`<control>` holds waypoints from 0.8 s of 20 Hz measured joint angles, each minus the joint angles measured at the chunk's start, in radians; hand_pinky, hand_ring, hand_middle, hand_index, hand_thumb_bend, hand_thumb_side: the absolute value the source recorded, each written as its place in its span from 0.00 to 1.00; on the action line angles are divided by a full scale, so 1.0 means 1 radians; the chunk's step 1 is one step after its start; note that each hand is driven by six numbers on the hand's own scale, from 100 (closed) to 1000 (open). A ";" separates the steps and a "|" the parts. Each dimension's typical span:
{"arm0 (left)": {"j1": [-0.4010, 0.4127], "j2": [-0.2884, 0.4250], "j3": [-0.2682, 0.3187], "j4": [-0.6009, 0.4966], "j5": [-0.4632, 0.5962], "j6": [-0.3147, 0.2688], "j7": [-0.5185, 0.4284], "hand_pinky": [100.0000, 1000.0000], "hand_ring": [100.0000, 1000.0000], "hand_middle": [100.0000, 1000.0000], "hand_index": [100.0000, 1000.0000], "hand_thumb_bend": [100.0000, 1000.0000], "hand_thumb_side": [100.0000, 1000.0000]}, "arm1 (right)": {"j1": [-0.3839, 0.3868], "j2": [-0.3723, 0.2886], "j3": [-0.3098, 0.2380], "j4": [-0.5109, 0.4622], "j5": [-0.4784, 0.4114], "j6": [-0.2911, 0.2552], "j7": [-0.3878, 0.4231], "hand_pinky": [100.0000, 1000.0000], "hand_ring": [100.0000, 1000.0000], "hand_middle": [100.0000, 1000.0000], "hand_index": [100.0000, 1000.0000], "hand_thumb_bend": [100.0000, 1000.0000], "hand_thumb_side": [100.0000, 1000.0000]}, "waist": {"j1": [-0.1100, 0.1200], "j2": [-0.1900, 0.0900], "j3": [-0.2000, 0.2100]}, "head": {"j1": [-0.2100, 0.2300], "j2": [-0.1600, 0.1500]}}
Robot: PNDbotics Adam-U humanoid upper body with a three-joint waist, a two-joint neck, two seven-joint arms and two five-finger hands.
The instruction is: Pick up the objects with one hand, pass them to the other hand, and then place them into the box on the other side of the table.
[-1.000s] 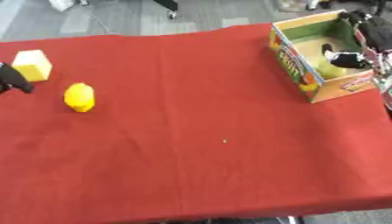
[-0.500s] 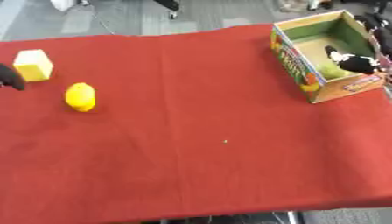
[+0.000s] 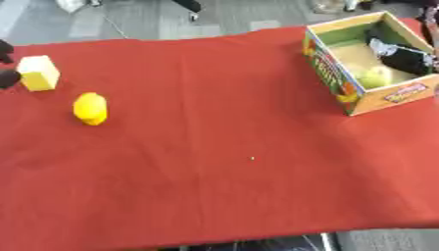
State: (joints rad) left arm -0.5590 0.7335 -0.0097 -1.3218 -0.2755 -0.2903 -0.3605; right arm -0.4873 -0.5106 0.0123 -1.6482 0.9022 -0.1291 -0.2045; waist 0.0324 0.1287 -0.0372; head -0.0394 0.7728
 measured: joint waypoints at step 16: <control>-0.219 -0.183 -0.121 0.389 -0.670 -0.016 0.074 0.71 0.63 0.63 0.74 0.70 0.43 | 0.018 0.055 0.073 -0.202 -0.001 -0.069 0.068 0.78 0.79 0.79 0.92 0.22 0.45 | 0.000 0.000 -0.015 | 0.056 0.000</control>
State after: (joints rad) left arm -0.7779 0.5500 -0.1303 -0.9330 -0.9452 -0.3066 -0.2860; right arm -0.4691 -0.4554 0.0856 -1.8501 0.9016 -0.1983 -0.1362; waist 0.0321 0.1287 -0.0526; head 0.0167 0.7728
